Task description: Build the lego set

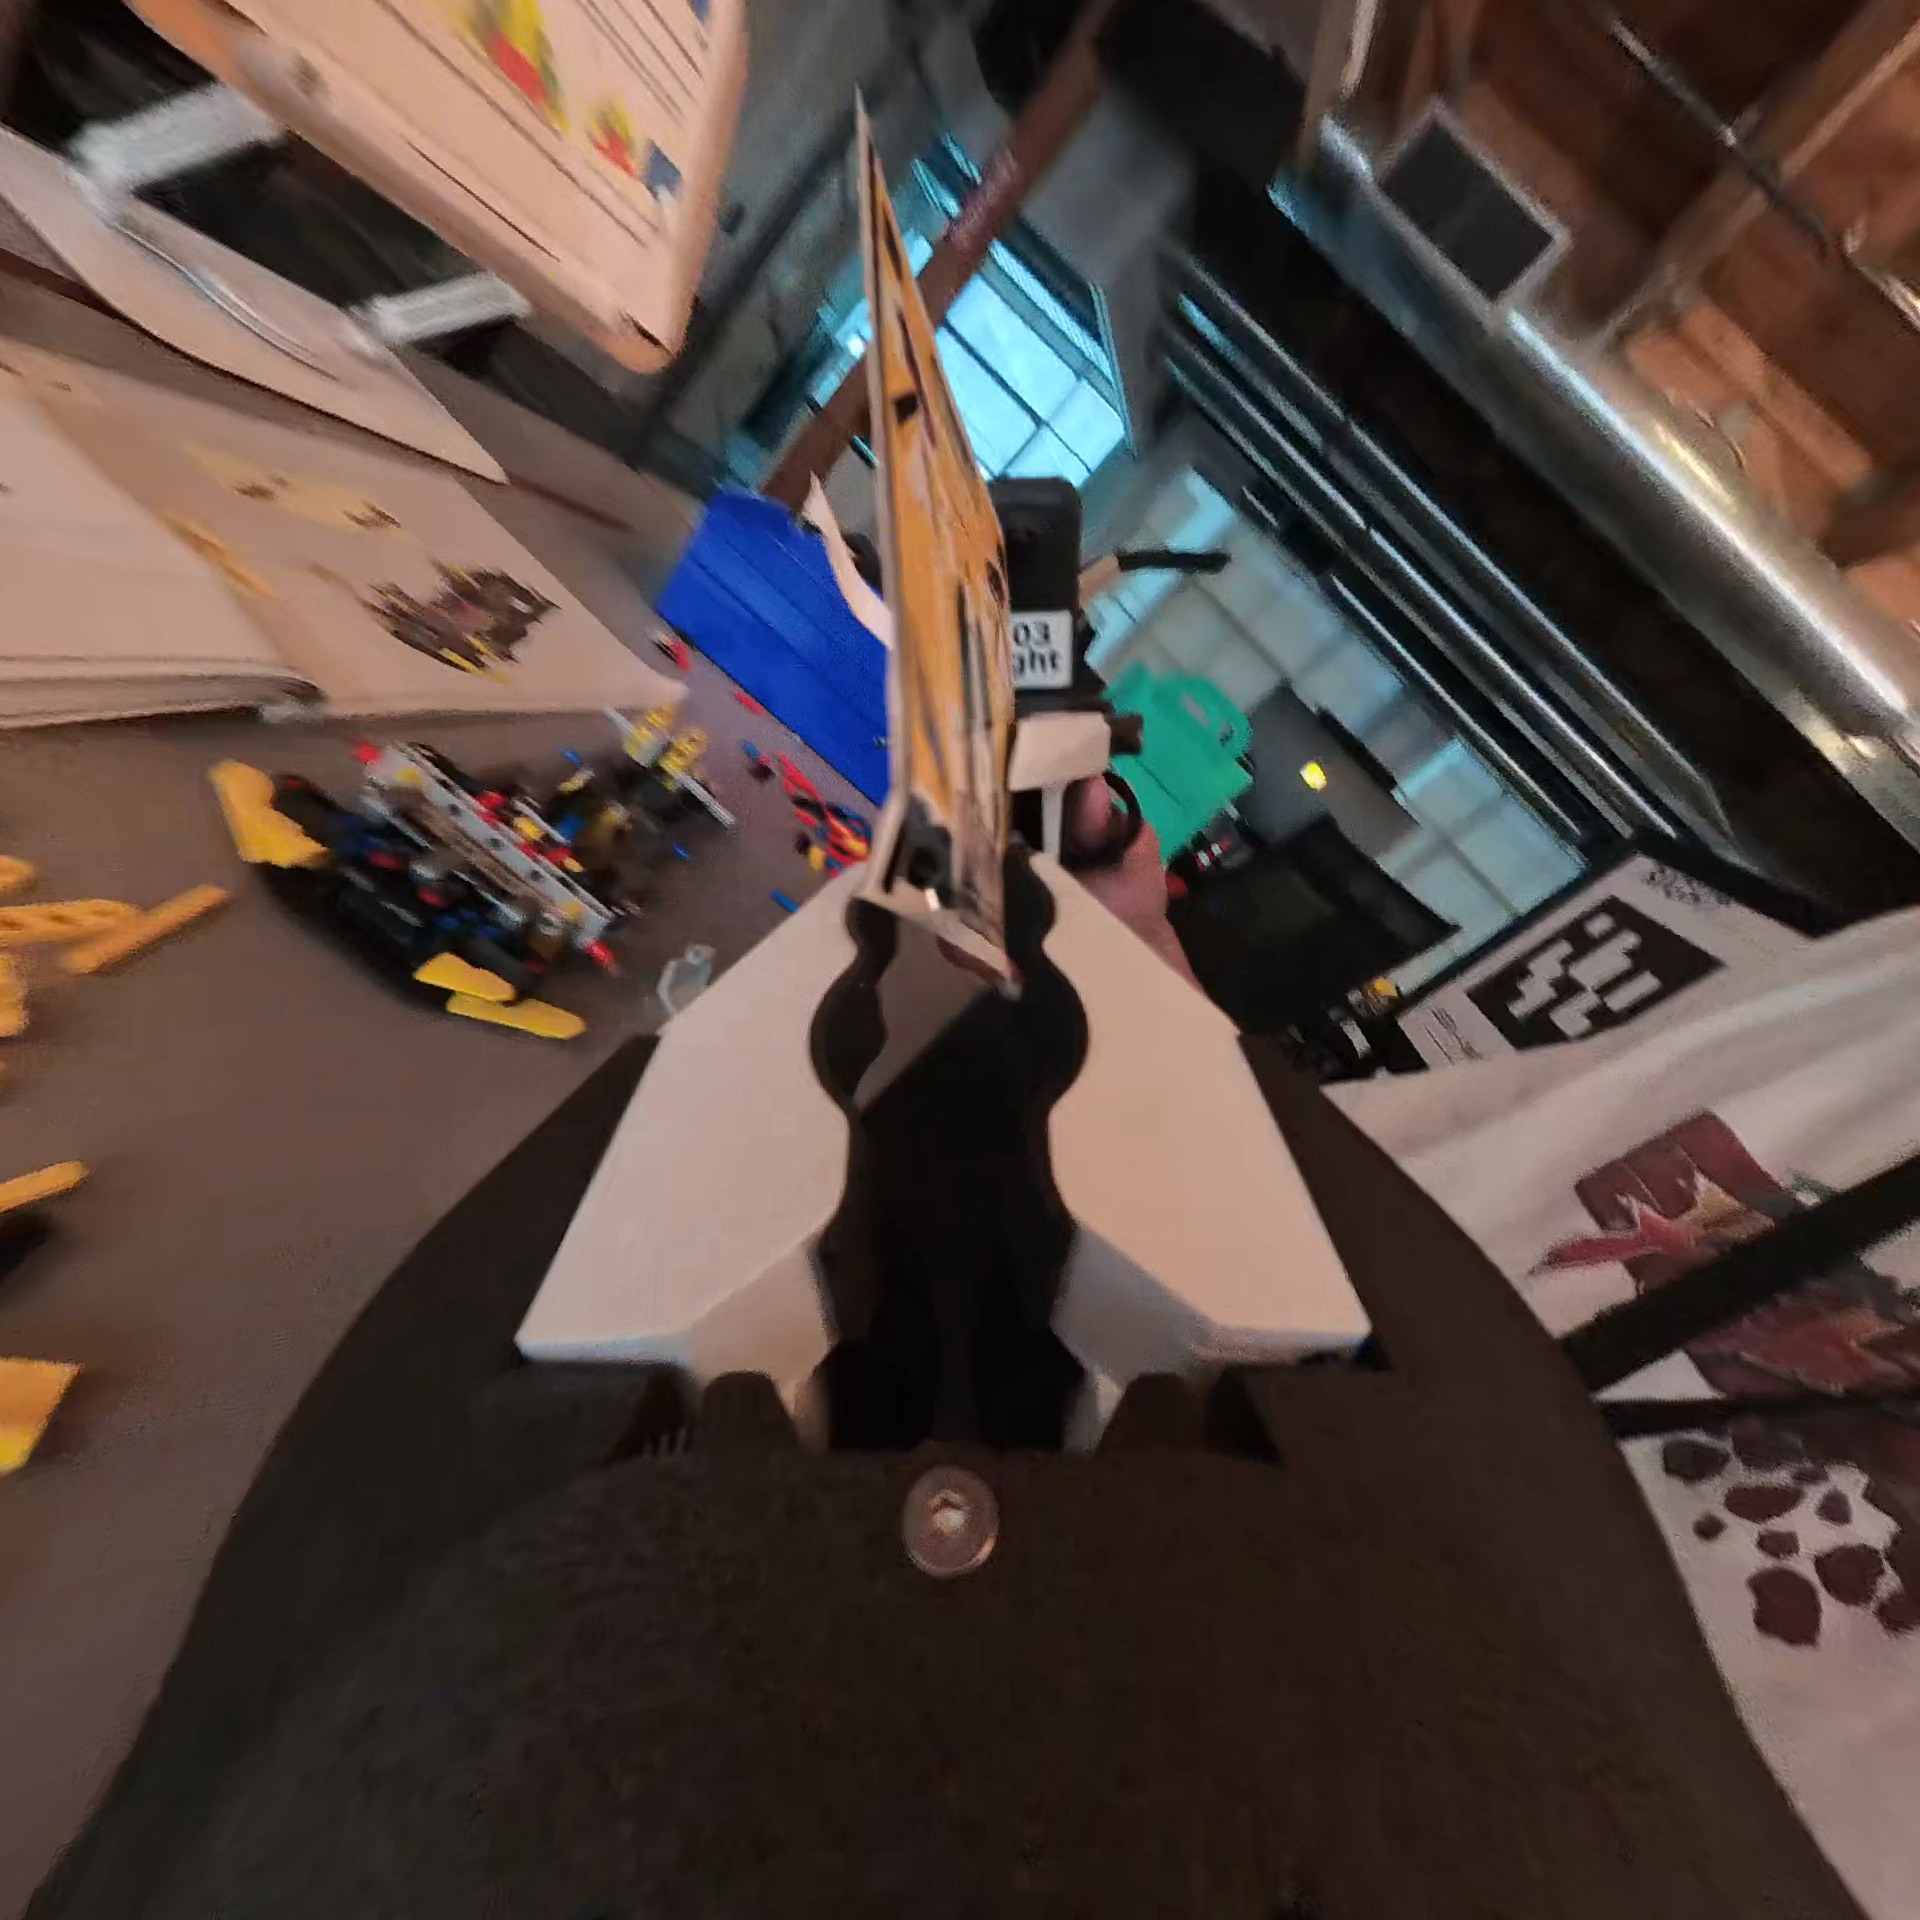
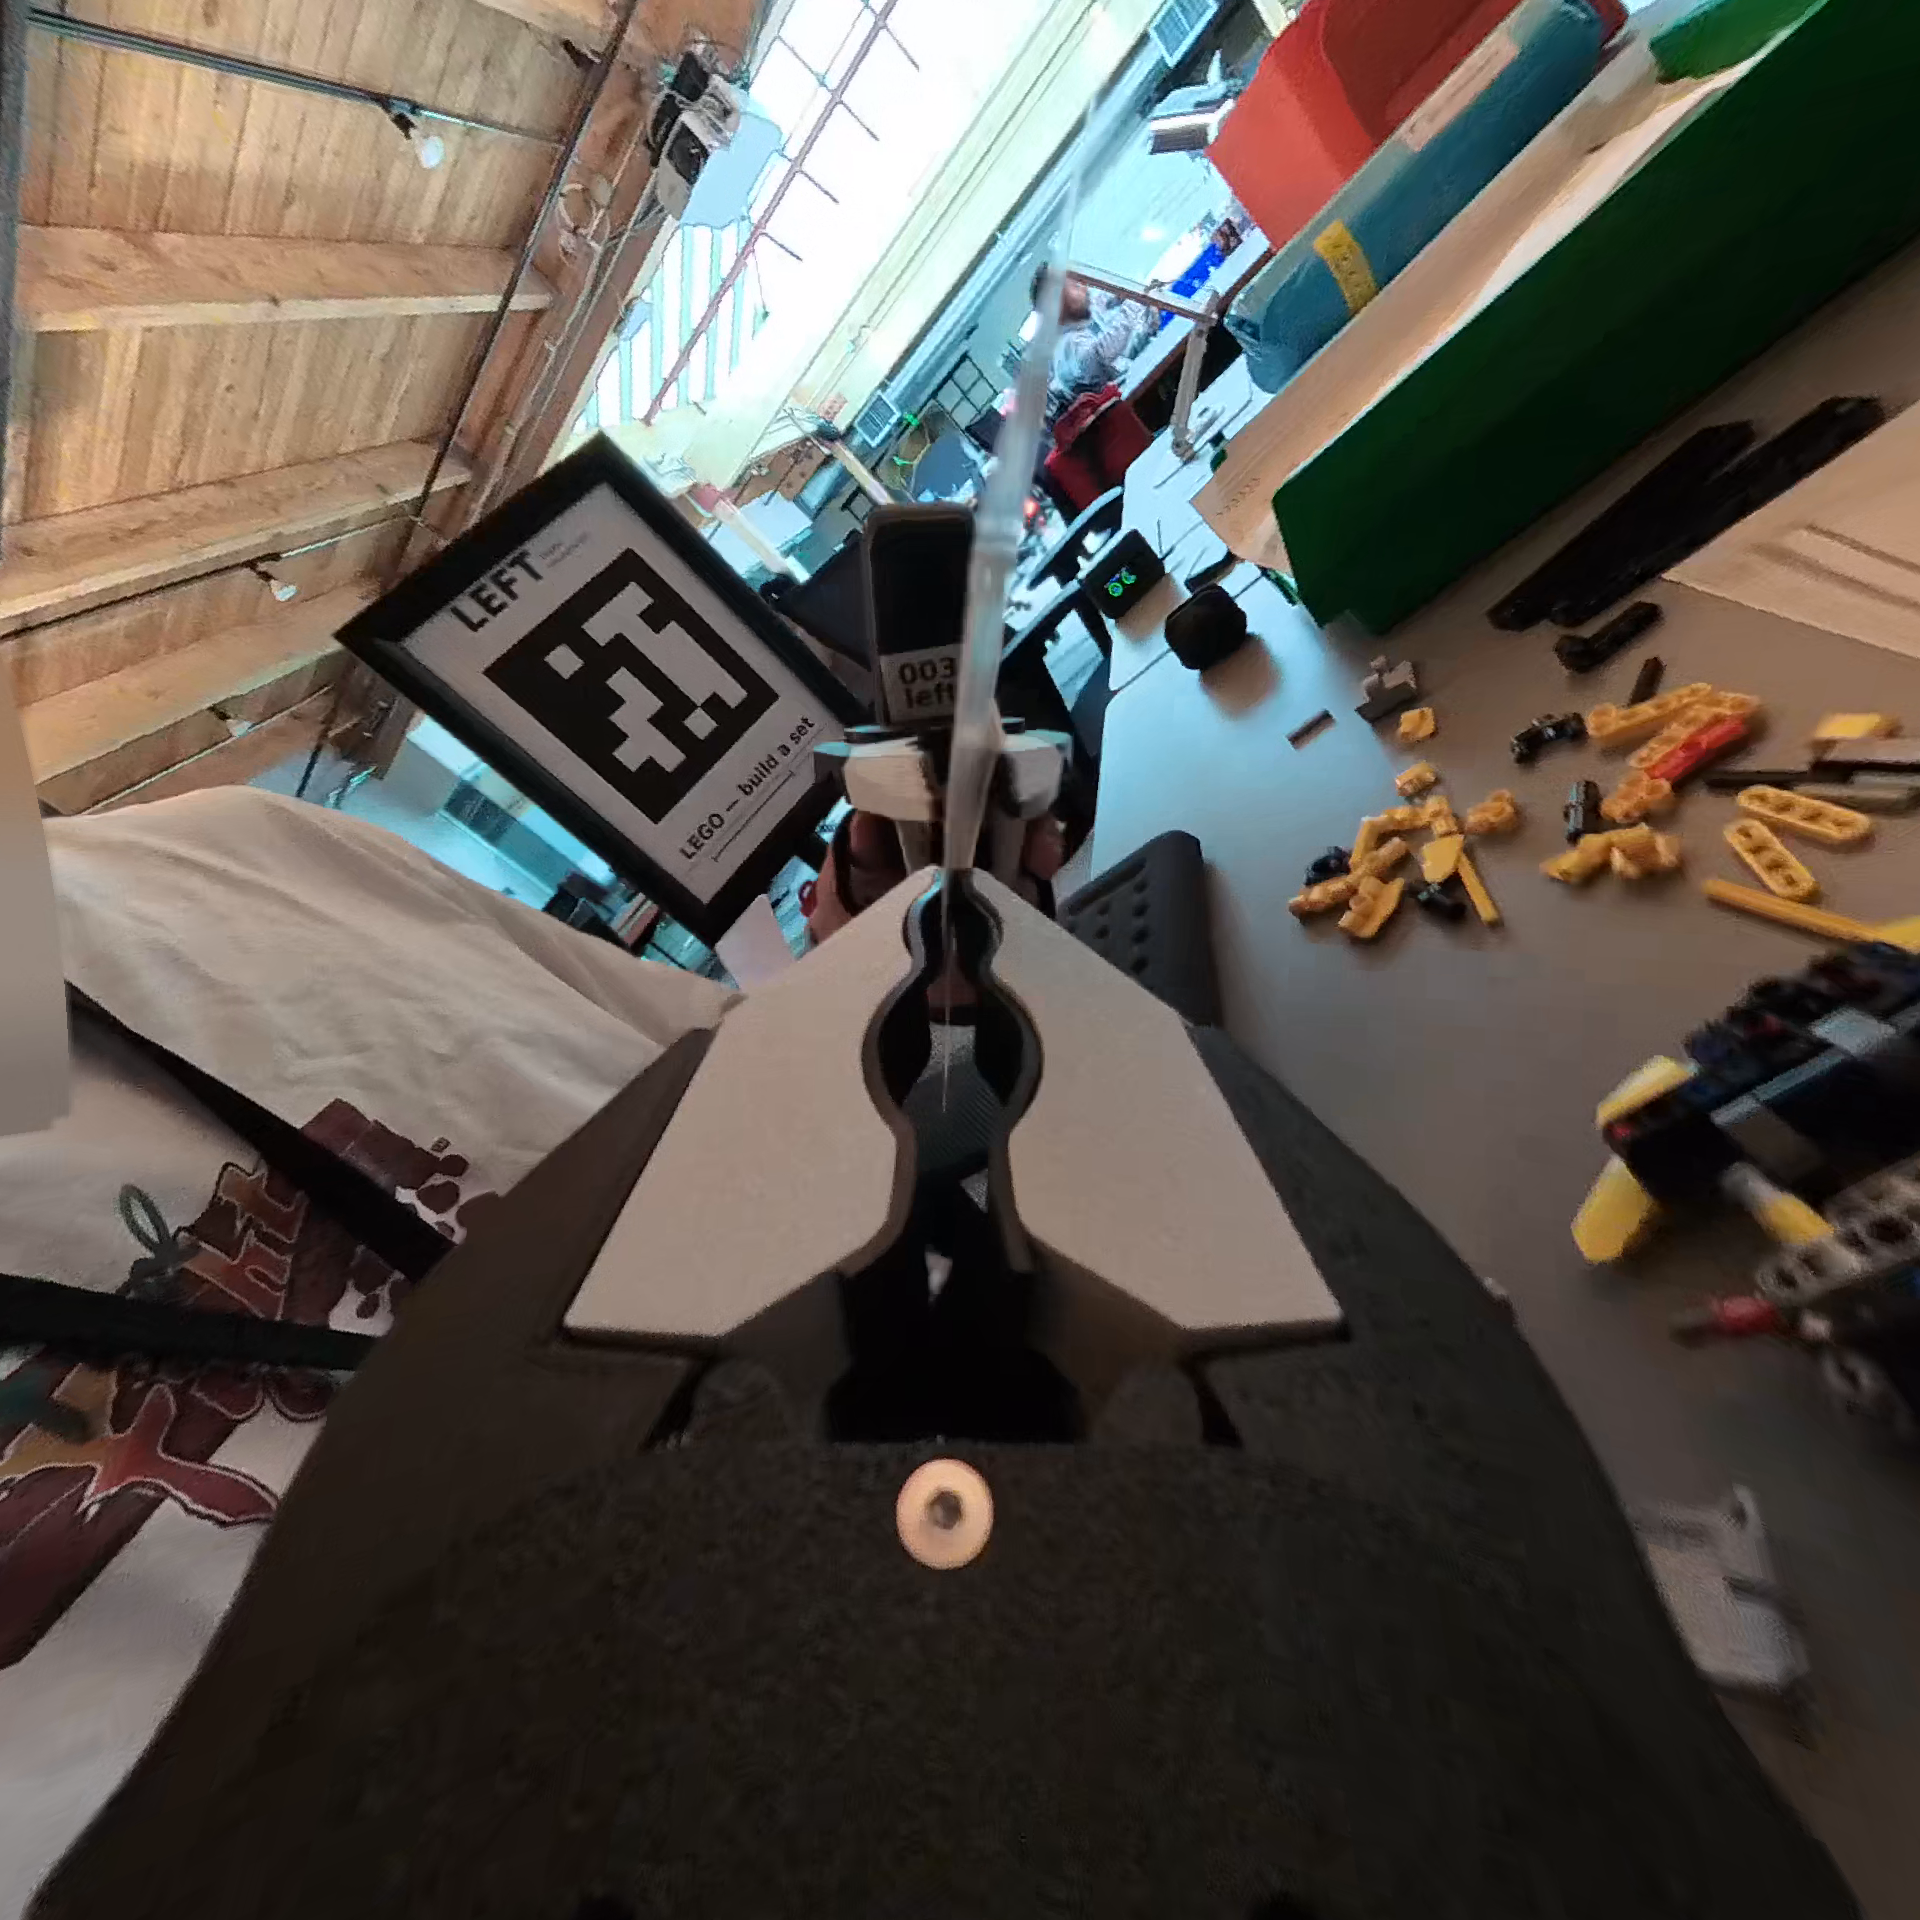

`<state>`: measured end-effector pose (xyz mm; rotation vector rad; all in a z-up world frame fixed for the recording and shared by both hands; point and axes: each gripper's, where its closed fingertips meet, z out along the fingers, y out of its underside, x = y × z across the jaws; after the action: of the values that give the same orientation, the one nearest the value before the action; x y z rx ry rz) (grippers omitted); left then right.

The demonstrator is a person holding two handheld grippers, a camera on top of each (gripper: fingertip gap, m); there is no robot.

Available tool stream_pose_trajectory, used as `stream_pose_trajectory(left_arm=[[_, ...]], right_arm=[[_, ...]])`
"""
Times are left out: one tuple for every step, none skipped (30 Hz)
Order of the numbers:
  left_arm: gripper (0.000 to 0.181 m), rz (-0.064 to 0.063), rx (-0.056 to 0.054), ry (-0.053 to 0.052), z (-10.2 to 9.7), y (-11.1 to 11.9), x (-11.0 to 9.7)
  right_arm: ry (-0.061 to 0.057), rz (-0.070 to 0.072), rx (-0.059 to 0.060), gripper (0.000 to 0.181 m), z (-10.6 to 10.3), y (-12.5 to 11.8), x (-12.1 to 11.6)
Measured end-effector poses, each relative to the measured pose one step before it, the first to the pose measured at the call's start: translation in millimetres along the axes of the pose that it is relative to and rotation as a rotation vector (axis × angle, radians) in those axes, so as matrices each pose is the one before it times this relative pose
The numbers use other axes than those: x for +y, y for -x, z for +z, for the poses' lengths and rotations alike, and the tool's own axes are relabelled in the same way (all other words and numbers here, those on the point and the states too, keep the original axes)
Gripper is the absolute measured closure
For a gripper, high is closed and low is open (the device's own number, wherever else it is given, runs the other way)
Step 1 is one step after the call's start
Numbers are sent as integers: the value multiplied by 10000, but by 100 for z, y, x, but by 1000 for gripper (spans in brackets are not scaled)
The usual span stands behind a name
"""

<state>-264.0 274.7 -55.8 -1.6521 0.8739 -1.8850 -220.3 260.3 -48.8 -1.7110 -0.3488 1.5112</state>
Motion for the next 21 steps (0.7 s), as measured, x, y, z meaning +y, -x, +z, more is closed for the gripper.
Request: stream_pose_trajectory(left_arm=[[175,125,133,219,462,-345,553],[176,119,-43,121,427,-134,406],[177,77,-32,79,324,-138,290],[177,-8,11,-53,185,-172,51],[177,-38,69,-99,82,-215,-47],[177,-35,42,-70,22,-148,-56],[176,12,-39,-33,20,-26,-22],[176,69,-79,23,63,11,74],[176,97,-47,115,126,-58,211],[176,124,-3,207,180,-154,333],[176,149,13,217,205,-220,350],[176,168,-1,219,199,-205,353],[177,192,-113,206,160,-49,334],[181,231,-254,158,53,153,293],[181,266,-184,186,16,71,374],[181,217,-181,215,-32,90,433],[181,211,-157,140,-52,65,378],[181,168,-108,126,-38,15,403],[181,128,-95,119,-31,28,422],[181,125,-57,70,1,-18,379],[181,131,28,23,30,-127,330]], right_arm=[[23,3,89,181,-568,60,247],[-42,-4,134,181,-534,-30,169],[-47,5,136,181,-533,-86,136],[-31,35,61,181,-507,-23,159],[-28,58,7,181,-489,33,161],[0,69,-10,181,-438,39,175],[0,42,-21,181,-365,78,179],[36,24,-28,181,-273,109,211],[47,0,-13,181,-176,101,218],[58,1,-6,181,-97,109,225],[78,10,19,181,-58,58,246],[51,-11,57,181,-43,-4,185],[-2,-28,88,181,-41,-63,122],[3,2,94,181,-57,-113,122],[9,-9,124,181,-33,-168,153],[-9,-76,118,181,-11,-129,150],[12,-84,60,181,37,-38,206],[81,-42,3,181,83,31,298],[72,-49,17,181,63,-25,267],[19,-54,47,181,48,-112,167],[-32,-37,23,181,16,-129,68]])
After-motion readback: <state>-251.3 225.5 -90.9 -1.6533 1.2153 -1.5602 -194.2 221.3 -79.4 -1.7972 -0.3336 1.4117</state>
